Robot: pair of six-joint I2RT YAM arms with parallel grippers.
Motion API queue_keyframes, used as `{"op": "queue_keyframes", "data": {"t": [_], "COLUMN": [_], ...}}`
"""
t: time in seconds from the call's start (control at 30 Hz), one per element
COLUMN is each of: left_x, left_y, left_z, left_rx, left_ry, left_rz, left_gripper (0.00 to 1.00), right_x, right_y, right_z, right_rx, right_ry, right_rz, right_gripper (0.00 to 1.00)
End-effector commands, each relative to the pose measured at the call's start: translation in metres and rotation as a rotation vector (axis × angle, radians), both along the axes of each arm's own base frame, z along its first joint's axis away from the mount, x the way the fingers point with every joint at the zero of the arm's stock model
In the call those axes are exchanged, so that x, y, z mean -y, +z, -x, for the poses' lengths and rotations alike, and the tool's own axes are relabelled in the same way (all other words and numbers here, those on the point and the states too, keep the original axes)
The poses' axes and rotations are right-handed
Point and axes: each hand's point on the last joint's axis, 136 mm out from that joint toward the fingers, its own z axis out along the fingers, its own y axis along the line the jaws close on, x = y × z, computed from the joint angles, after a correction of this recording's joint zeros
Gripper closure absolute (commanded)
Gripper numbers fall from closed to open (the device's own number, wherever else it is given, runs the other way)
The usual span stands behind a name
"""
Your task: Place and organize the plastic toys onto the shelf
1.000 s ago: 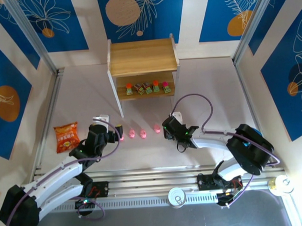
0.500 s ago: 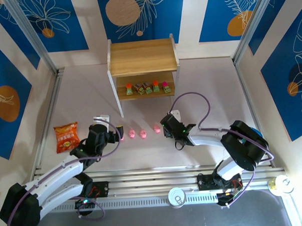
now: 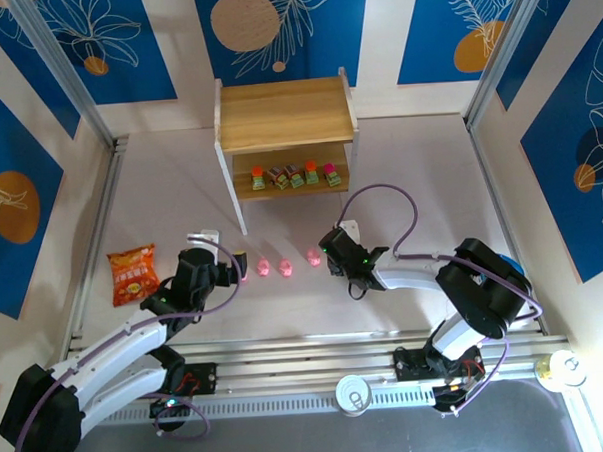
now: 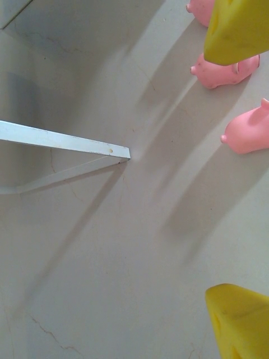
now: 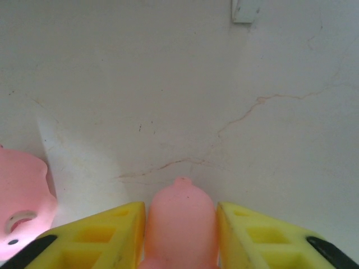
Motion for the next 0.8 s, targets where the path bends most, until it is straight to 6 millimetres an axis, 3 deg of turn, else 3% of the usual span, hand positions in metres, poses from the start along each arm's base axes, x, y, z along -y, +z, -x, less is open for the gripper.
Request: {"op": "queue_keyframes", "data": {"t": [0.0,0.4,0.77], "left_x": [-0.001,-0.002,0.004], "left_y": [0.001,0.001,0.000], "left_z": [-0.003,-0.003,-0.003], "left_rx": [0.006,0.003,-0.002], "left_ry": [0.002,0.004,-0.025], "left_rz": [0.016,0.021,0.031], "left_gripper": [0.00,0.00,0.00], "right_x": [-0.002,-0.004,-0.013], "right_y": [0.000,0.017,0.099], "right_z": [-0.002,0.003,0.009], "right_rx": [-0.007,0.018,0.106], "right_ry": [-0.005,0.002,0.066], "right_rz": [-0.004,0.003,-0.033], "right_gripper": [0.66,0.75,0.75]}}
